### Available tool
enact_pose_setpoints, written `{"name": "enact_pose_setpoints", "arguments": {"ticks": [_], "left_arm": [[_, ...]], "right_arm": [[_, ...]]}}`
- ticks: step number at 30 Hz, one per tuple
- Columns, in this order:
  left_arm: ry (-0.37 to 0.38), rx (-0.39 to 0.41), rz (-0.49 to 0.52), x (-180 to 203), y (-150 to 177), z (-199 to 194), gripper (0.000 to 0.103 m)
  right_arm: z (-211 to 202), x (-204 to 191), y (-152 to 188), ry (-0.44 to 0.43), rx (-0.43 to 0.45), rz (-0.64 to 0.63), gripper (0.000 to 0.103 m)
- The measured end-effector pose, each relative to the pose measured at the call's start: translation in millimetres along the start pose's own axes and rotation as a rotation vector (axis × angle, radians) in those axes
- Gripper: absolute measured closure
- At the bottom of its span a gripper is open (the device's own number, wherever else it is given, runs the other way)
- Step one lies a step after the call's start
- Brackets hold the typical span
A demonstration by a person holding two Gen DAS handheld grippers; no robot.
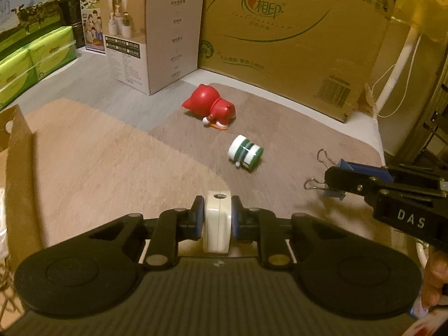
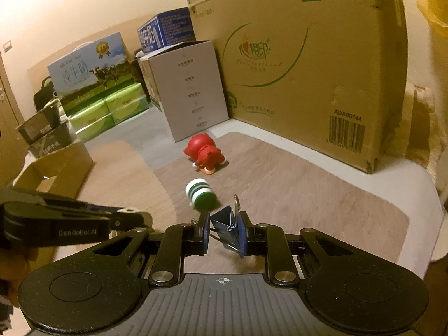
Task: Organize rigid objects
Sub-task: 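Close the left tool on the beige plug adapter and lift it, then carry the plug adapter and binder clip over the cardboard box with both tools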
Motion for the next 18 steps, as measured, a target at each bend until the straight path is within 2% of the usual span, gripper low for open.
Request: {"name": "enact_pose_setpoints", "arguments": {"ticks": [18], "left_arm": [[-0.016,0.091,-0.026,11.0,34.2,-92.5,0.086]], "right_arm": [[-69.7,-37.1,12.5,-0.019,0.035,-0.029,0.083]]}}
Point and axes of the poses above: each gripper's, at about its wrist camera, not at the fingertips, and z roughly the way its jaws point, x to its right, y to its underside, the point moved 1 cm from there along z, roughly the way its jaws point, and after that the axes turned 15 degrees about y, right-handed, at the moved point
